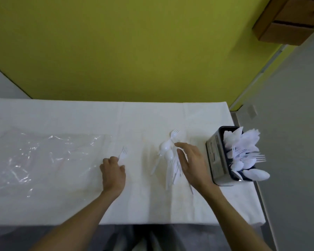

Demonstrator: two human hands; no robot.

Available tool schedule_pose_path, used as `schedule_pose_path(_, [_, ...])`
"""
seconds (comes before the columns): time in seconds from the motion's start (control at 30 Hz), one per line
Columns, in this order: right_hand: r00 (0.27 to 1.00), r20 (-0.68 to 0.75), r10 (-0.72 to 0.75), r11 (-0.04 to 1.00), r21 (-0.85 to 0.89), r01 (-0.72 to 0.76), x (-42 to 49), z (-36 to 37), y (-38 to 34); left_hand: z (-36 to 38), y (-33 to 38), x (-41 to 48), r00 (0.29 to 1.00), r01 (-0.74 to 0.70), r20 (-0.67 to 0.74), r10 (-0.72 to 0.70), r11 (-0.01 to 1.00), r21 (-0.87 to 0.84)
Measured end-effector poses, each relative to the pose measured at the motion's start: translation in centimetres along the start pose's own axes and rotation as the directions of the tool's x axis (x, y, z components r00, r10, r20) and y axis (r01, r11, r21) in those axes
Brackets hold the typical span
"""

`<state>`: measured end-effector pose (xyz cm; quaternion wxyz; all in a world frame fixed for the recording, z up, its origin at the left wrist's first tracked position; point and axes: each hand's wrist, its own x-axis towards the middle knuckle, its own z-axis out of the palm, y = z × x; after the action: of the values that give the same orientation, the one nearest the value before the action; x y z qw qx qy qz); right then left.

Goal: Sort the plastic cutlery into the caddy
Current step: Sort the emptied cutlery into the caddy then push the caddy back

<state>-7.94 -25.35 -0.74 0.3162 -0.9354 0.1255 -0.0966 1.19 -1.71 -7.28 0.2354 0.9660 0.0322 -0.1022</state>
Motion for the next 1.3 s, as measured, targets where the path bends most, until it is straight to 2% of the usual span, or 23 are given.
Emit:
schedule_pose_path(0.07, [0.997,0.0,0.08,0.996,-0.036,-0.08,-0.4,2.3,0.2,0.0,-1.2,0.6,0.999,0.015,0.035,-0.017,0.999,0.043])
schedule_pose_path(0.17, [0.983,0.052,0.174,0.982,-0.084,-0.17,-1.3,4.8,0.0,0.5,-1.2,1.2,0.997,-0.017,0.07,0.015,1.0,0.02])
schedule_pose_path(0.27, [0.988,0.129,0.085,0.975,-0.213,-0.056,-2.7,6.7,-0.3,1.1,0.7,1.4,0.991,-0.017,0.134,0.03,0.995,-0.098])
schedule_pose_path(0.37, [0.996,0.067,0.062,0.953,-0.301,-0.039,-3.7,7.6,-0.2,2.1,4.0,1.8,0.982,-0.057,0.166,0.095,0.975,-0.217])
schedule_pose_path(0.43, [0.994,0.002,0.107,0.94,-0.327,-0.101,-3.9,7.6,-0.1,2.8,6.5,2.1,0.966,-0.099,0.204,0.157,0.958,-0.268])
schedule_pose_path(0.53, [0.979,-0.093,0.182,0.919,-0.337,-0.203,-3.8,7.4,0.6,4.1,9.1,2.0,0.931,-0.128,0.304,0.202,0.96,-0.248])
schedule_pose_path(0.6, [0.949,-0.151,0.275,0.905,-0.293,-0.309,-3.5,7.0,1.2,4.9,9.5,1.5,0.911,-0.157,0.351,0.214,0.97,-0.184])
schedule_pose_path(0.67, [0.921,-0.14,0.363,0.898,-0.209,-0.386,-3.3,6.6,1.7,5.4,9.0,1.1,0.909,-0.189,0.349,0.227,0.972,-0.141])
schedule_pose_path(0.8, [0.918,-0.068,0.39,0.908,-0.136,-0.396,-2.9,6.7,2.2,5.0,7.2,0.7,0.917,-0.217,0.317,0.241,0.97,-0.11])
schedule_pose_path(0.9, [0.894,-0.03,0.447,0.892,-0.059,-0.448,-2.4,7.1,1.8,4.2,5.4,0.1,0.943,-0.151,0.273,0.191,0.975,-0.16])
schedule_pose_path(1.0, [0.803,-0.026,0.595,0.799,0.13,-0.587,-2.2,6.6,1.3,3.2,4.6,0.1,0.959,-0.091,0.24,0.148,0.968,-0.235])
schedule_pose_path(1.07, [0.765,-0.024,0.644,0.748,0.228,-0.623,-2.1,6.1,1.2,2.9,5.1,0.8,0.969,-0.073,0.209,0.132,0.96,-0.27])
schedule_pose_path(1.23, [0.747,0.037,0.664,0.72,0.236,-0.652,-1.9,6.1,1.7,3.6,9.7,3.8,0.951,-0.182,0.191,0.242,0.941,-0.285])
schedule_pose_path(1.3, [0.747,0.056,0.663,0.724,0.206,-0.658,-1.9,6.4,2.1,4.5,11.8,4.9,0.927,-0.224,0.241,0.287,0.94,-0.259])
